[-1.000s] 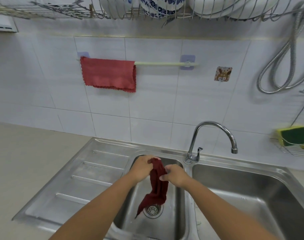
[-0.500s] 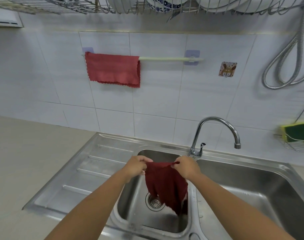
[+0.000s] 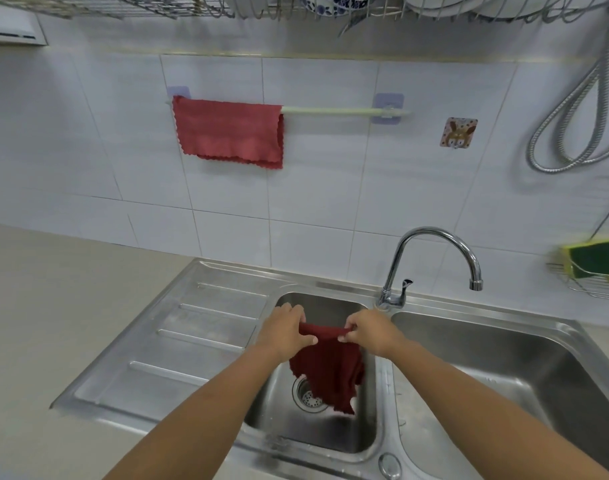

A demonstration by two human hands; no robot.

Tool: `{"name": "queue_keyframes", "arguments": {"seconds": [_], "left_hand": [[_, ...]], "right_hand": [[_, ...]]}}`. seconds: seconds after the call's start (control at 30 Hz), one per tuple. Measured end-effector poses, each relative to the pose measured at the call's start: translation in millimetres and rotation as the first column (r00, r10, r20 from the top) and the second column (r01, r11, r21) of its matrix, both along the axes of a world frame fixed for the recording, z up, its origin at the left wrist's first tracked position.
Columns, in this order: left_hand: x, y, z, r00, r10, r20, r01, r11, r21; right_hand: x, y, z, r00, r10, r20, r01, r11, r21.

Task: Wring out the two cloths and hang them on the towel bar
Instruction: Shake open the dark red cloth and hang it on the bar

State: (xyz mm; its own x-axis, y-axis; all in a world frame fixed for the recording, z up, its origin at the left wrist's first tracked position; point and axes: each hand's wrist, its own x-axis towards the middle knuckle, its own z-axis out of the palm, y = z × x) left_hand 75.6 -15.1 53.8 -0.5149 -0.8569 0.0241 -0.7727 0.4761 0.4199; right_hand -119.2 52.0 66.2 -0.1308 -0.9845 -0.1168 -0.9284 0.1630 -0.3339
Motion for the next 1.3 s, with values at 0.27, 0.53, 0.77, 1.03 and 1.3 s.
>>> {"name": "queue_keyframes", "arguments": {"seconds": [0.27, 0.53, 0.77, 1.03, 1.3], "left_hand": [[2.2, -2.9, -0.4, 0.999, -0.033, 0.026, 0.038, 0.977, -0.212], [23.7, -7.7, -12.3, 0.997, -0.073, 0.0, 0.073, 0.996, 0.048], [28.7, 1.1, -3.7, 0.976, -0.165, 0.14, 0.175, 0.982, -0.064], [22.3, -14.6, 5.5, 0.907, -0.02, 0.42, 0.132, 0.962, -0.24], [26.8, -50.7, 52.6, 0.979, -0.077, -0.191, -0.051, 0.807, -0.588]], "right_hand": [[7.2, 19.5, -30.9, 0.997, 0.036, 0.064, -0.044, 0.991, 0.124], [-1.9, 16.7, -33.7, 0.978, 0.009, -0.209, -0.007, 1.0, 0.011], [-15.7, 8.7, -21.8, 0.91, 0.062, -0.41, -0.064, 0.998, 0.008], [-16.9, -1.5, 1.4, 0.803, 0.198, -0.562, -0.111, 0.976, 0.187], [-21.6, -22.0, 79.3, 0.98, -0.122, -0.16, 0.011, 0.828, -0.561]]}}
